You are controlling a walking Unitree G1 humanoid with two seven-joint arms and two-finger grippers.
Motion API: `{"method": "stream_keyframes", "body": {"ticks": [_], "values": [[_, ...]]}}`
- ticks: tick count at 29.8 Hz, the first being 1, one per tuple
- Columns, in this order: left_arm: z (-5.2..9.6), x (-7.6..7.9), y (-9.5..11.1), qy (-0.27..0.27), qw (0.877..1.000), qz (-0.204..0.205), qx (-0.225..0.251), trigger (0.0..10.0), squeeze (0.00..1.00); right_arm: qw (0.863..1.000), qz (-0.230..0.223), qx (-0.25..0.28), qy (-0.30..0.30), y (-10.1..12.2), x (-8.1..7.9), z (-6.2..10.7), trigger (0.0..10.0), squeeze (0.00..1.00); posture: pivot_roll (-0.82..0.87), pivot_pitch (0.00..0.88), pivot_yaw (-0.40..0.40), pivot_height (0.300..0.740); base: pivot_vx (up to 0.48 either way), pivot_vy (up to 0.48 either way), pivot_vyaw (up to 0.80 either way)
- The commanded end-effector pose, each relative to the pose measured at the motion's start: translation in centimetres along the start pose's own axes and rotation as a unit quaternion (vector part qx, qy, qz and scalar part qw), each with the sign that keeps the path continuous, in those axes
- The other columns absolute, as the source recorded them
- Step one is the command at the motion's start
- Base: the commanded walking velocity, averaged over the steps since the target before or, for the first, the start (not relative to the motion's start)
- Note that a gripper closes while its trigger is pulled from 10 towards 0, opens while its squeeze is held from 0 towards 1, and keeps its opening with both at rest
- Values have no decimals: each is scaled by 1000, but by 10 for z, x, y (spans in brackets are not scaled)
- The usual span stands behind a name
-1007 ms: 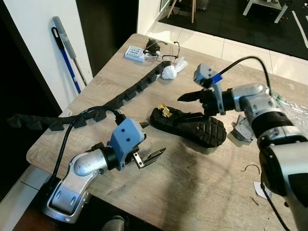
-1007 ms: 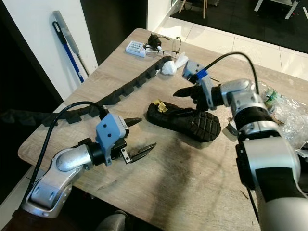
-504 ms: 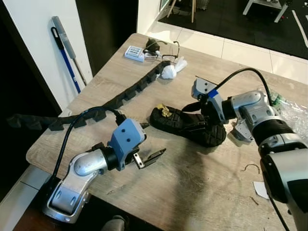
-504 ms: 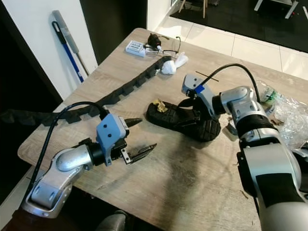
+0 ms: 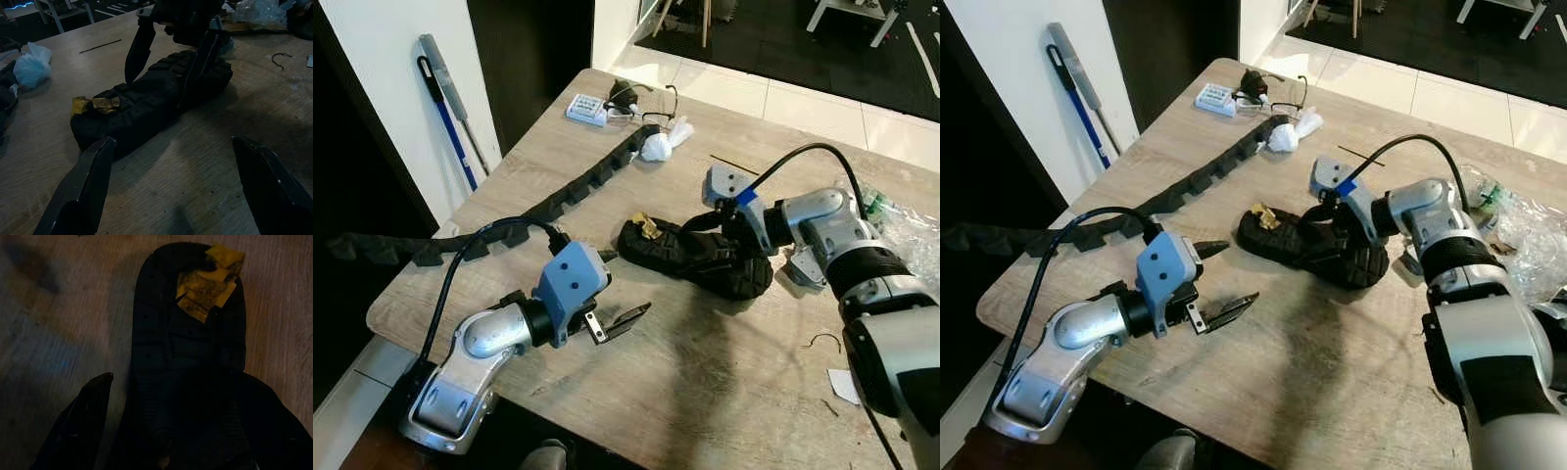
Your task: Picking trash to rubbish bin
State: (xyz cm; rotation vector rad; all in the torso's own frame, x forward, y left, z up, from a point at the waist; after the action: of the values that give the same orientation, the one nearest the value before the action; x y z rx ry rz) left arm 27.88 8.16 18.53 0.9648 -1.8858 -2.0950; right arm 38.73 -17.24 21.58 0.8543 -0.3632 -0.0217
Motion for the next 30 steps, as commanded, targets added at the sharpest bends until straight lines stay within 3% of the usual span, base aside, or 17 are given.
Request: {"method": "stream_keyframes", "body": {"ticks": [1, 9, 16, 17, 30], "values": [[0, 6, -4, -16, 1000, -3, -13, 10000, 0, 997, -30, -71, 27, -33, -15, -7, 10000, 0, 85, 228, -15, 740, 0, 0, 0], [0, 7, -4, -19, 1000, -3, -14, 10000, 0, 993, -35, -106, 38, -45, -21, -8, 10000, 0, 87, 228, -11, 740, 0, 0, 0], [1, 7, -4, -21, 1000, -3, -15, 10000, 0, 991, -74, -99, 53, -51, -26, -10, 10000, 0, 89, 226, -11, 740, 0, 0, 0], [1, 7, -4, -21, 1000, -4, -16, 10000, 0, 991, -82, -93, 50, -50, -26, -10, 0, 0, 90, 223, -10, 740, 0, 0, 0], [0, 7, -5, -22, 1000, -5, -17, 10000, 0, 990, -107, -66, 55, -44, -24, -8, 0, 0, 89, 223, -8, 740, 0, 0, 0]]}}
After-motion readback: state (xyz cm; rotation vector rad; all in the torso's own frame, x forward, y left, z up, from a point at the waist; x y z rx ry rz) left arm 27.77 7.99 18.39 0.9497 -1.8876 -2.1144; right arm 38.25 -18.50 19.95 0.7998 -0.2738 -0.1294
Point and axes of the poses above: a point about 5 cm out from each wrist's last joint towards the gripper, its own z axis pointing back from the gripper into the wrist, its own y axis along the axis of the wrist's last joint, x = y × z, the point moved 2 cm from there along -z, pointing out of the wrist towards the gripper, and after that the axes turned 2 degrees about z, right-handed, at the moved point
